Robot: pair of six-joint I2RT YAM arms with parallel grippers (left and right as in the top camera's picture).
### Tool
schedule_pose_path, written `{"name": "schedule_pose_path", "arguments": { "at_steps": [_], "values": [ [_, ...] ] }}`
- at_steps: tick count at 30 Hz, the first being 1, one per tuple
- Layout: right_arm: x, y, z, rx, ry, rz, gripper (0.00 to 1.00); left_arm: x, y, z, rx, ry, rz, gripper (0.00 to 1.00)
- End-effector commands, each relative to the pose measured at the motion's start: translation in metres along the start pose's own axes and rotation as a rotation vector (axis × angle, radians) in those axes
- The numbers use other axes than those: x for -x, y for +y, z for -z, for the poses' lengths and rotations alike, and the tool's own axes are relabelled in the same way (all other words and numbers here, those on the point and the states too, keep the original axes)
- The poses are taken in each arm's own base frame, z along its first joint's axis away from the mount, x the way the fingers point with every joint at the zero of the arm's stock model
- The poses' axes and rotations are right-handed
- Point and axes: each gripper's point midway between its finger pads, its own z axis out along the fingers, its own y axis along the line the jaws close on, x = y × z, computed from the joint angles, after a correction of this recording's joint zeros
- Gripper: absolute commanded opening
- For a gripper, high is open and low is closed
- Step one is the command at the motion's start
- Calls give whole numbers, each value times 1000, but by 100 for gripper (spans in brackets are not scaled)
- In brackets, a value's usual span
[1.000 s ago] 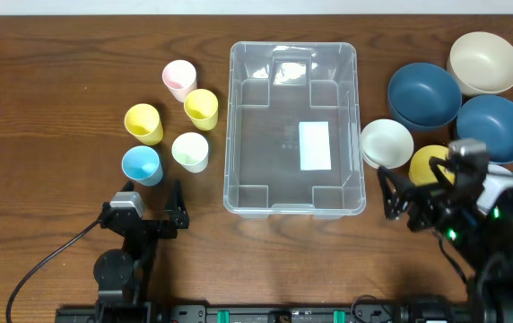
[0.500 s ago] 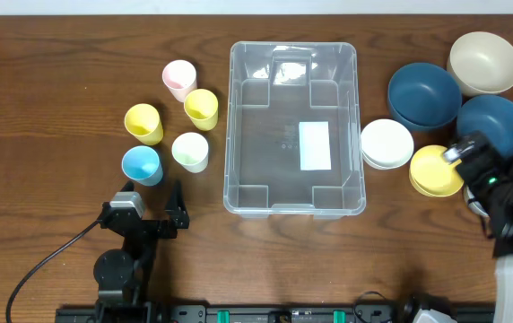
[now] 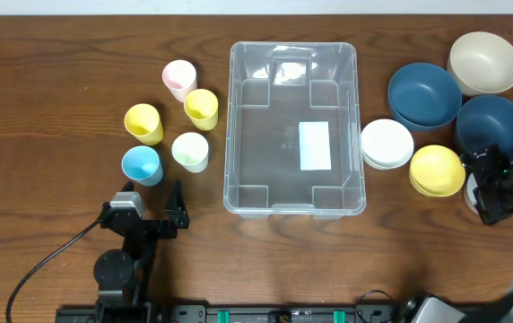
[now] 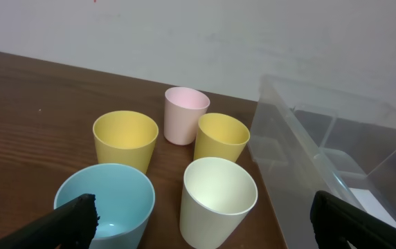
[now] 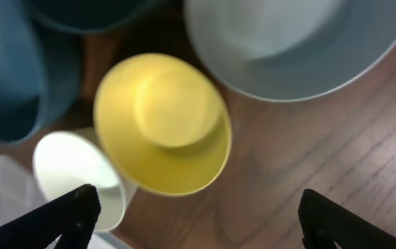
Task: Pack container
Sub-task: 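Reach the right gripper to the small light blue bowl and grasp its rim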
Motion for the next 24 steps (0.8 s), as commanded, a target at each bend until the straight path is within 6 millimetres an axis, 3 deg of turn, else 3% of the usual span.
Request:
{"name": "schedule_pose_path", "arguments": {
  "at_steps": [1, 7, 13, 24],
  "values": [
    [14, -11, -3, -19, -3, -160, 95, -16, 6, -2, 17, 35, -13, 98],
    [38, -41, 3, -49, -49, -301, 95, -16, 6, -2, 17, 35, -13, 98],
    [56, -89, 6, -230, -154, -361, 99, -16, 6, -2, 17, 35, -12, 98],
    [53, -97, -42, -274, -49, -377, 99, -16, 6, -2, 17, 35, -13, 98]
  ]
}}
